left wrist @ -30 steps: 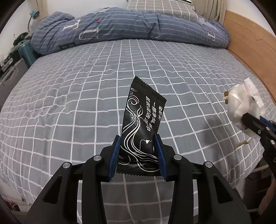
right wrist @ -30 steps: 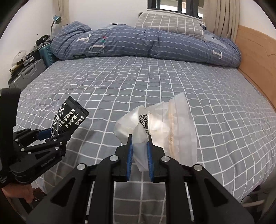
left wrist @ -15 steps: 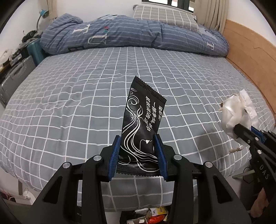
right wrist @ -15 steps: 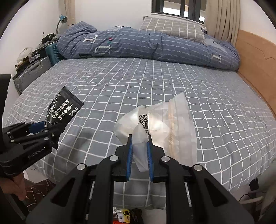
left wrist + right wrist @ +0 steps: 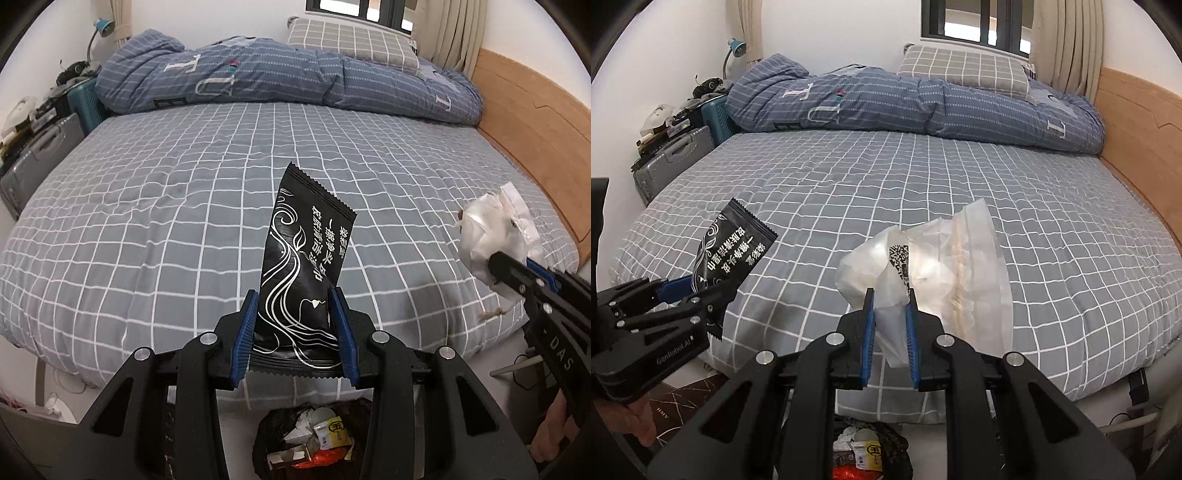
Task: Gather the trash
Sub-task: 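Lift the black packet and clear bag and carry them over the trash bin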
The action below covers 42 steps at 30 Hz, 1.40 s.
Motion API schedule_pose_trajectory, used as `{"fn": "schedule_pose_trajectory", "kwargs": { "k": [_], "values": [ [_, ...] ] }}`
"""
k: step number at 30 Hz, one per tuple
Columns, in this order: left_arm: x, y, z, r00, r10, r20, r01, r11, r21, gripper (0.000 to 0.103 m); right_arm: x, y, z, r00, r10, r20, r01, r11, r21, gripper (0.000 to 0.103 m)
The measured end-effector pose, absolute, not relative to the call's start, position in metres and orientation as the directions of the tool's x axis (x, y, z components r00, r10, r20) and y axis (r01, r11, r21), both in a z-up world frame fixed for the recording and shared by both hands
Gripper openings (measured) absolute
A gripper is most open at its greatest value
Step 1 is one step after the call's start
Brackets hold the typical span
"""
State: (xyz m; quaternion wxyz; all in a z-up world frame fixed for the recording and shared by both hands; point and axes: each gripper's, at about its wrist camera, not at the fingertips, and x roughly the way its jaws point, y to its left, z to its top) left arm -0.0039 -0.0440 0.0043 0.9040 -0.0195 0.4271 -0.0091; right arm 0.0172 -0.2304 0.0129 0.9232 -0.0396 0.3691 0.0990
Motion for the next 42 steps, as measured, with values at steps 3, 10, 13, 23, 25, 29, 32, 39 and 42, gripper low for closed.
{"fn": "schedule_pose_trajectory", "kwargs": {
  "k": [3,10,13,23,25,29,32,39,42],
  "values": [
    [-0.017,-0.041,0.005,0.634,-0.033,-0.773,-0.003,0.999,-0.045,0.039,0.007,-0.231,0.017,0.714,0.163,-0.681,-0.213,0.977,0.011,0.015],
    [-0.047,-0.037,0.007,0.632,-0.041,-0.774,-0.006,0.998,-0.058,0.039,-0.017,-0.228,0.020,0.712,0.184,-0.678,-0.226,0.974,0.027,0.015],
    [-0.057,-0.032,0.009,0.634,-0.035,-0.773,-0.012,0.998,-0.054,0.039,-0.029,-0.230,0.023,0.712,0.188,-0.676,-0.227,0.973,0.031,0.015],
    [-0.094,-0.037,0.003,0.628,-0.030,-0.778,-0.018,0.998,-0.053,0.039,-0.066,-0.237,0.016,0.693,0.193,-0.695,-0.227,0.973,0.044,0.015],
    [-0.100,-0.038,0.000,0.626,-0.030,-0.779,-0.020,0.998,-0.055,0.039,-0.077,-0.236,0.009,0.682,0.195,-0.704,-0.228,0.972,0.049,0.015],
    [-0.114,-0.041,-0.011,0.617,-0.041,-0.786,-0.013,0.998,-0.062,0.039,-0.094,-0.233,-0.007,0.665,0.208,-0.717,-0.243,0.969,0.055,0.015],
    [-0.124,-0.041,-0.022,0.603,-0.046,-0.796,-0.010,0.998,-0.065,0.039,-0.107,-0.231,-0.024,0.650,0.199,-0.733,-0.241,0.969,0.049,0.015],
    [-0.153,-0.038,-0.060,0.556,-0.064,-0.829,-0.012,0.996,-0.085,0.039,-0.129,-0.237,-0.062,0.599,0.191,-0.778,-0.232,0.971,0.059,0.015],
    [-0.160,-0.033,-0.077,0.526,-0.069,-0.848,-0.027,0.995,-0.097,0.039,-0.133,-0.238,-0.082,0.558,0.200,-0.806,-0.224,0.971,0.086,0.015]
  ]
}}
